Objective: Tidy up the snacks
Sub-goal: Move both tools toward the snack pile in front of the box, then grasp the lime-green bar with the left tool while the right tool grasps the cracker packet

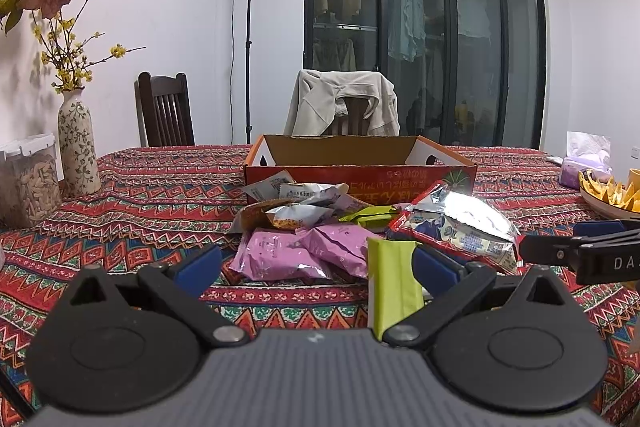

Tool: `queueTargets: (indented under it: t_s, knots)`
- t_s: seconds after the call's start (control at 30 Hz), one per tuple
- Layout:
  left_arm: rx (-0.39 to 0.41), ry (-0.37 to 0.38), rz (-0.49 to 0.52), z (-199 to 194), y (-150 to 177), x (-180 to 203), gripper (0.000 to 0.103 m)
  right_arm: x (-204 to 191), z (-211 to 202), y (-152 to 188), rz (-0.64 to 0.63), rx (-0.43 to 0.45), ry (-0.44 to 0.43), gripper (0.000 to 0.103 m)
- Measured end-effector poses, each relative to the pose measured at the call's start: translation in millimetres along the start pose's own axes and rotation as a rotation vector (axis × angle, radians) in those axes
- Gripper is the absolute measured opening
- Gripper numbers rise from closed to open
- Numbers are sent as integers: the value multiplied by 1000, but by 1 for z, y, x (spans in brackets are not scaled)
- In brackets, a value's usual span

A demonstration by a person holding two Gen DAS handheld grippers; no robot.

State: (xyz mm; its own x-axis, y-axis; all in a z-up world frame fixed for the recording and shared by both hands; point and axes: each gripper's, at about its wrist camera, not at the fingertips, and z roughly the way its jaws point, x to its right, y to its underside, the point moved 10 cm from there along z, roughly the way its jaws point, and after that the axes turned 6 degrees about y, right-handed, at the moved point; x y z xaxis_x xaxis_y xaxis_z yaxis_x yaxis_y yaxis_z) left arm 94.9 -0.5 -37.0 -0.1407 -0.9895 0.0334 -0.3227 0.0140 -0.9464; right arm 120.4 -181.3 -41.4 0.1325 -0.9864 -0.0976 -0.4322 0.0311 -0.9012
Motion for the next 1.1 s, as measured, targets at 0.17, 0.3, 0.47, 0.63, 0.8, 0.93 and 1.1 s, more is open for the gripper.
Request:
queueTargets:
  t_s: [0.17, 0.3, 0.47, 0.63, 0.8, 0.93, 1.1]
  knots:
    - [-6, 3, -4, 2, 1, 0, 103, 0, 1, 2, -1, -3, -2, 103]
    - [-12, 4, -6, 3, 0, -1, 103, 1, 2, 4, 0, -6, -2, 103]
    - [-19, 8, -7, 4, 0, 0, 103, 1, 2, 4, 0, -7, -3, 103]
    - [-29, 11, -5, 7, -1, 1, 103, 2, 4, 3, 1, -11, -4, 103]
    - [-53, 9, 6, 14, 1, 4, 103, 5, 6, 3, 3, -20, -9, 103]
    - [-85, 12, 24, 24, 4, 11, 103, 7, 9, 3, -4, -29, -8, 103]
    - [-146, 28, 36, 40, 7, 23, 103, 11, 13, 3, -8, -40, -6, 103]
